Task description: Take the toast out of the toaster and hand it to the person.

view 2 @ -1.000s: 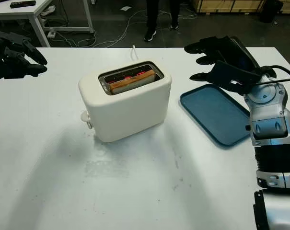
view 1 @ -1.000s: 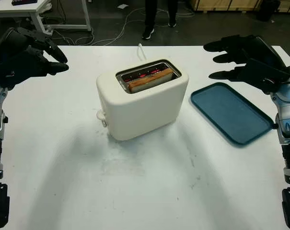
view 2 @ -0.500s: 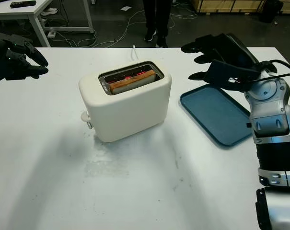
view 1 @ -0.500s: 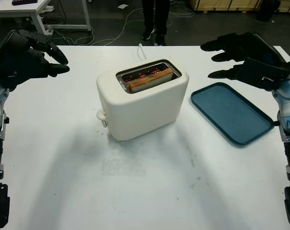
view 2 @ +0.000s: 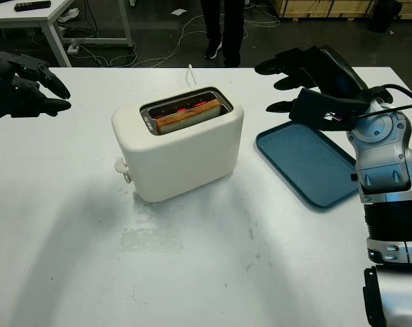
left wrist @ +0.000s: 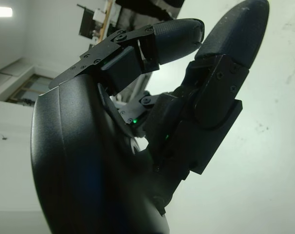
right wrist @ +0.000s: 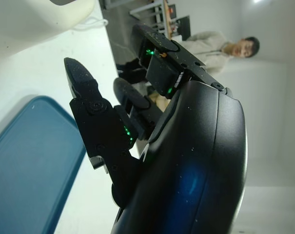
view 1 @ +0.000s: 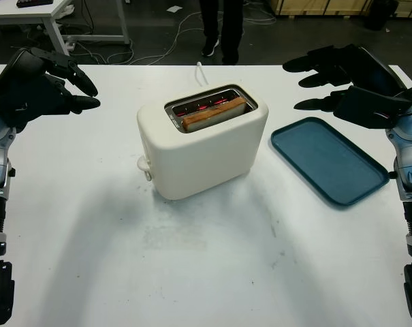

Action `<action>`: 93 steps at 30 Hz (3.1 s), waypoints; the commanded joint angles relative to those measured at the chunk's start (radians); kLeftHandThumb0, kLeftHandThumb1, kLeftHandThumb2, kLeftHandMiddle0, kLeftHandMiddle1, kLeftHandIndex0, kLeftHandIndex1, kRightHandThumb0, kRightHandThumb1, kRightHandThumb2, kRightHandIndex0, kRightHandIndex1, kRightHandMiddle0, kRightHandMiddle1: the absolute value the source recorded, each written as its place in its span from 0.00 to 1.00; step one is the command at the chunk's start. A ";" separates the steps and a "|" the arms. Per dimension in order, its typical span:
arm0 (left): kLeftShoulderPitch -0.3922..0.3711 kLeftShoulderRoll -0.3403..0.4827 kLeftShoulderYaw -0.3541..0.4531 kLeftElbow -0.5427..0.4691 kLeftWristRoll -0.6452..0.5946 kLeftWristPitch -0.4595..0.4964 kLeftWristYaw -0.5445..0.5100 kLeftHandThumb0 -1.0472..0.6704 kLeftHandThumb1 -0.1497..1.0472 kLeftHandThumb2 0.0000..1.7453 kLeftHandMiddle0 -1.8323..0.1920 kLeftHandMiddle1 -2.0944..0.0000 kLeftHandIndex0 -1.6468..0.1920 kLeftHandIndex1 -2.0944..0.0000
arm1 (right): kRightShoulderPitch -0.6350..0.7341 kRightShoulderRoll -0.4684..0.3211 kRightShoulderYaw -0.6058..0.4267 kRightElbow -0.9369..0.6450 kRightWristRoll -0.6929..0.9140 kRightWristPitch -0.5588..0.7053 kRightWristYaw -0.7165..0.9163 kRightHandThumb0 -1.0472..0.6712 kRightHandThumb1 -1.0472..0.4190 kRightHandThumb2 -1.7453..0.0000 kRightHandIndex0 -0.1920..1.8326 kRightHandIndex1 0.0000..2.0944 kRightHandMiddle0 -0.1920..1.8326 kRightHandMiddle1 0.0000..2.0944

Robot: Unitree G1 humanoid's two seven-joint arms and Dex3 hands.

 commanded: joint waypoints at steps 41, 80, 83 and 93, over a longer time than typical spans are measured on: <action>0.012 -0.020 0.025 0.028 -0.038 -0.103 0.016 0.00 0.74 0.00 0.30 0.62 0.29 0.61 | 0.010 -0.006 -0.004 -0.036 0.009 0.063 0.013 0.47 0.23 1.00 0.55 0.00 0.48 0.00; 0.008 -0.022 0.030 0.038 -0.042 -0.122 0.017 0.00 0.75 0.00 0.29 0.64 0.29 0.62 | 0.012 0.004 -0.005 -0.033 0.025 0.068 0.007 0.46 0.22 1.00 0.53 0.00 0.47 0.00; 0.008 -0.025 0.031 0.043 -0.045 -0.126 0.017 0.00 0.75 0.00 0.29 0.64 0.29 0.62 | 0.013 0.004 -0.005 -0.033 0.026 0.066 0.009 0.46 0.22 1.00 0.53 0.00 0.47 0.00; 0.007 -0.032 0.036 0.040 -0.050 -0.119 0.016 0.00 0.74 0.00 0.28 0.65 0.28 0.63 | 0.010 0.004 -0.005 -0.022 0.034 0.051 0.008 0.45 0.22 1.00 0.53 0.00 0.47 0.00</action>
